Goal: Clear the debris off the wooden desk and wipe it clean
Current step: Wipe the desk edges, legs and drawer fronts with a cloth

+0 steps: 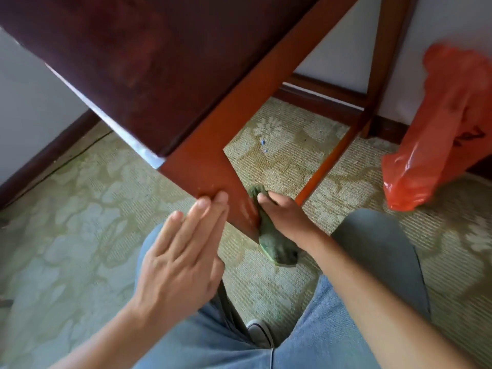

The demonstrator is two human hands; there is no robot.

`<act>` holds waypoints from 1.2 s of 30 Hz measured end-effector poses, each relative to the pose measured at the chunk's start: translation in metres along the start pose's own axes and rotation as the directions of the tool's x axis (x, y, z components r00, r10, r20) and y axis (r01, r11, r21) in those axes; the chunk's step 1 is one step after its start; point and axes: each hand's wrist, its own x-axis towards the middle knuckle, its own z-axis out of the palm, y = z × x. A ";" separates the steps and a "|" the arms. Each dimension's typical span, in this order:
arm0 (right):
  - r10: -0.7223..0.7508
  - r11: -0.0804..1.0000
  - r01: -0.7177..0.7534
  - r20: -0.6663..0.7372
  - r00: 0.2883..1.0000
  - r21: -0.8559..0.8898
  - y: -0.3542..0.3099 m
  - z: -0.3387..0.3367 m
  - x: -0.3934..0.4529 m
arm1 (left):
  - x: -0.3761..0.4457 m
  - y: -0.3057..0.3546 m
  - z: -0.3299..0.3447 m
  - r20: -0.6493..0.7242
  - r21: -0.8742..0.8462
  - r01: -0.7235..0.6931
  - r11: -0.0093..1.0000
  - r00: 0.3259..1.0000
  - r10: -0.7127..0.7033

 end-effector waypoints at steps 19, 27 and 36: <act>-0.123 0.904 0.336 -0.595 0.794 0.263 -0.053 0.065 -0.076 | 0.070 -0.077 -0.046 -0.288 0.029 -0.082 0.996 0.954 0.087; -0.458 0.746 0.660 -0.790 0.408 -0.092 -0.090 0.087 -0.075 | 0.057 -0.090 -0.037 -0.366 0.019 -0.198 0.980 0.911 0.191; 0.248 0.900 0.098 -0.684 0.686 0.424 0.005 0.106 -0.035 | 0.053 -0.082 -0.036 -0.335 -0.049 -0.179 0.983 0.930 0.153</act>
